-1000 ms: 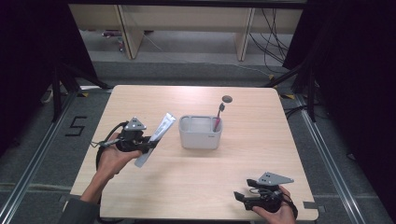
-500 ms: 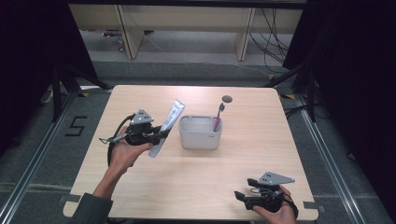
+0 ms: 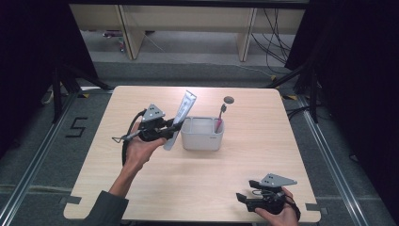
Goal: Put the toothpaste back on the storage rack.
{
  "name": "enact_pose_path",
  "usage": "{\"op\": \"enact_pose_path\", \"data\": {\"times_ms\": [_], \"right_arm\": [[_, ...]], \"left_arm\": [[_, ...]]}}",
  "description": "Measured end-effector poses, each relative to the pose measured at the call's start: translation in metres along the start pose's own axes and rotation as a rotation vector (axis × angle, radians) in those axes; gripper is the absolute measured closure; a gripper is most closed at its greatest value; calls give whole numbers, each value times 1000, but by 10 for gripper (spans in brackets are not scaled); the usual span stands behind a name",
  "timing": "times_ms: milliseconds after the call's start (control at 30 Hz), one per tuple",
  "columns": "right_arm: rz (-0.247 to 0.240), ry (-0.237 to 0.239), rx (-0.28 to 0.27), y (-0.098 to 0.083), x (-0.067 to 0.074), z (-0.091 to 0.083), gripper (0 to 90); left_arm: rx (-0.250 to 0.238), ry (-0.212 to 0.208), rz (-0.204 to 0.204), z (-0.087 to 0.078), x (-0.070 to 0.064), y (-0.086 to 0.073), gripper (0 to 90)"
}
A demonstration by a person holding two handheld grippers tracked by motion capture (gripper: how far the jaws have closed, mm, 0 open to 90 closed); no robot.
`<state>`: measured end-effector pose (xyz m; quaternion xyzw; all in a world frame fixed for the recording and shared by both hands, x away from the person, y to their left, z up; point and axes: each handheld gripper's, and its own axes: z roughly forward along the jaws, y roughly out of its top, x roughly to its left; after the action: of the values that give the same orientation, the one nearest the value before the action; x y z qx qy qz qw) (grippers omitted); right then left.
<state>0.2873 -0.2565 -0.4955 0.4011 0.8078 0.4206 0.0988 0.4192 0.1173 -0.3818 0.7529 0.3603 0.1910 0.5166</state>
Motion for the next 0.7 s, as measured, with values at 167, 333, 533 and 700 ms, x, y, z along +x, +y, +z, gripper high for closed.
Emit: {"op": "enact_pose_path", "data": {"times_ms": [167,333,533,700], "right_arm": [[8,-6,7,0,1,0,267],[-4,-5,9,0,0,0,267],[17,14,9,-1,2,1,267],[18,14,11,-1,2,1,267]], "left_arm": [[-10,5,-14,6,2,4,718],[-27,21,-18,12,6,5,719],[-39,24,-25,19,6,8,719],[-57,22,-26,24,4,15,718]]}}
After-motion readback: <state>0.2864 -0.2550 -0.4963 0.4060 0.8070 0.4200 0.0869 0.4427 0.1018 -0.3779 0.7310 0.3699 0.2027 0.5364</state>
